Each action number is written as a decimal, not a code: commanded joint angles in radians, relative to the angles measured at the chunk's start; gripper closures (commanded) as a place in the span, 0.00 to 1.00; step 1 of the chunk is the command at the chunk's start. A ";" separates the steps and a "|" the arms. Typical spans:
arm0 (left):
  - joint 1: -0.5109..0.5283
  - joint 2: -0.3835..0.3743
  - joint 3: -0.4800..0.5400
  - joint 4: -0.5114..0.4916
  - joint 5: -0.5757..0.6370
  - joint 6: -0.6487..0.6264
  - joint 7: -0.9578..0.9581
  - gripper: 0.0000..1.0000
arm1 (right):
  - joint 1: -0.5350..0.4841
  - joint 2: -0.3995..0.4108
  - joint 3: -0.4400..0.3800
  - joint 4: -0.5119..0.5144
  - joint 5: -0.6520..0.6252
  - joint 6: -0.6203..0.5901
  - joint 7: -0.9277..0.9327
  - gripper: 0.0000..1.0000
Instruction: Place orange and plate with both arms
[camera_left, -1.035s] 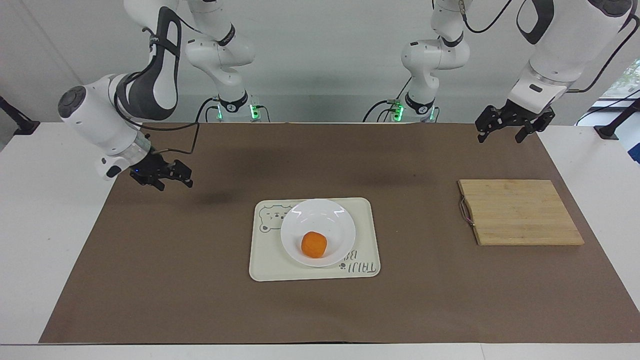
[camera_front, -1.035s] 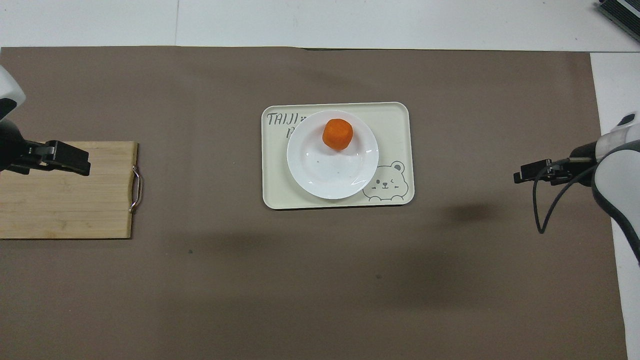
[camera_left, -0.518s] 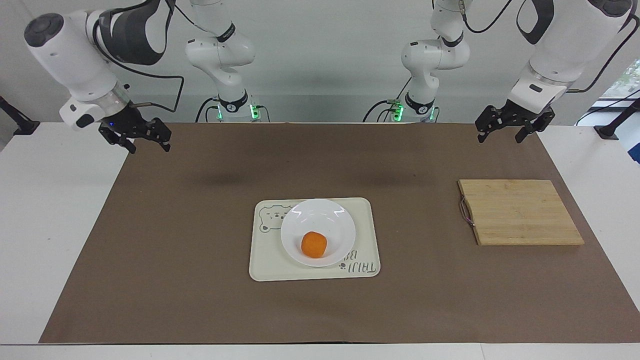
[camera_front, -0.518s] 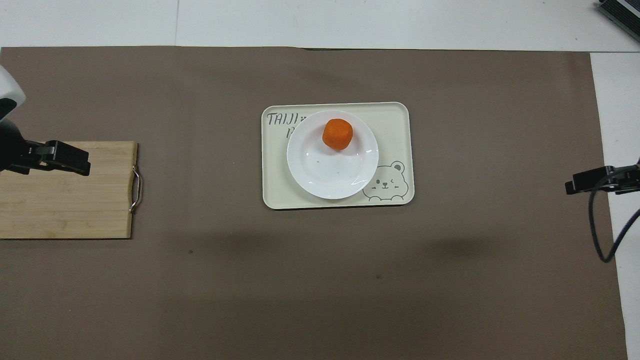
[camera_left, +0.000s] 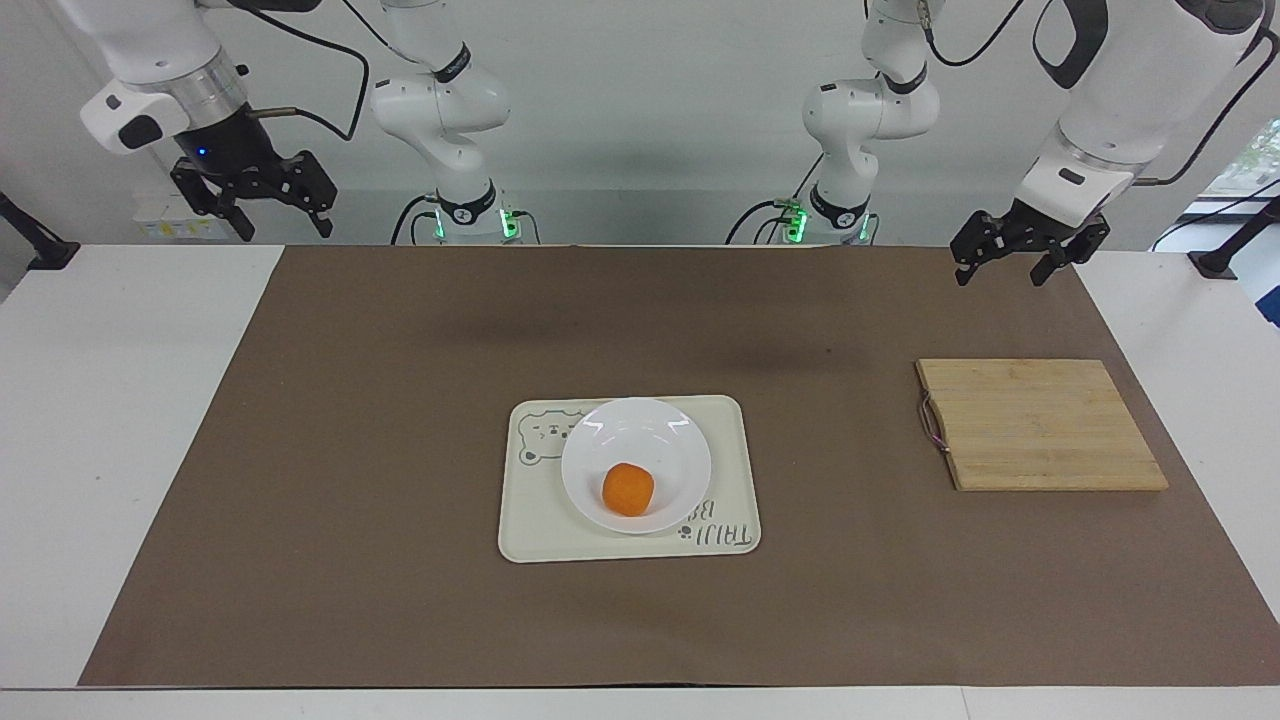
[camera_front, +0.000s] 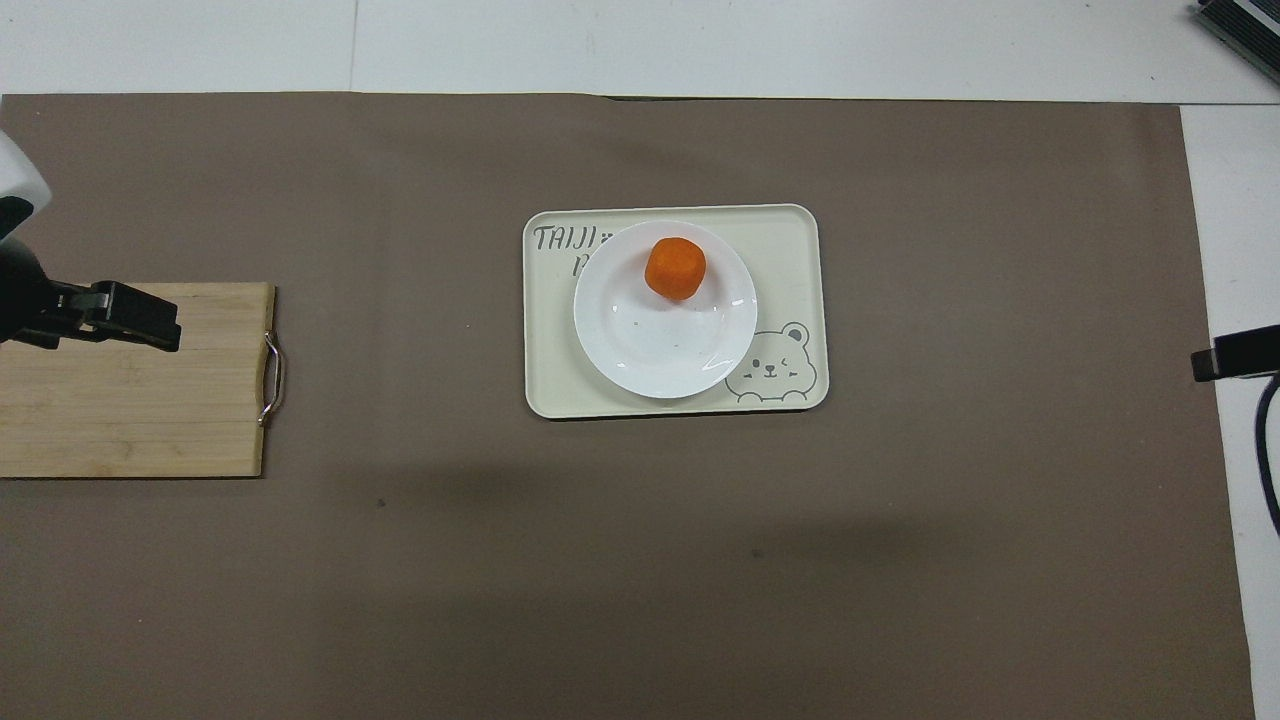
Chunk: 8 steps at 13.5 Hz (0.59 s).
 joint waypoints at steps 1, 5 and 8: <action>0.013 0.013 -0.010 0.029 0.011 -0.025 0.009 0.00 | 0.010 -0.050 0.018 -0.067 -0.049 0.015 0.014 0.00; 0.011 0.013 -0.010 0.029 0.011 -0.025 0.009 0.00 | 0.010 -0.043 0.023 -0.062 -0.043 0.040 0.017 0.00; 0.013 0.013 -0.010 0.029 0.011 -0.025 0.009 0.00 | 0.011 -0.040 0.026 -0.059 -0.035 0.041 0.017 0.00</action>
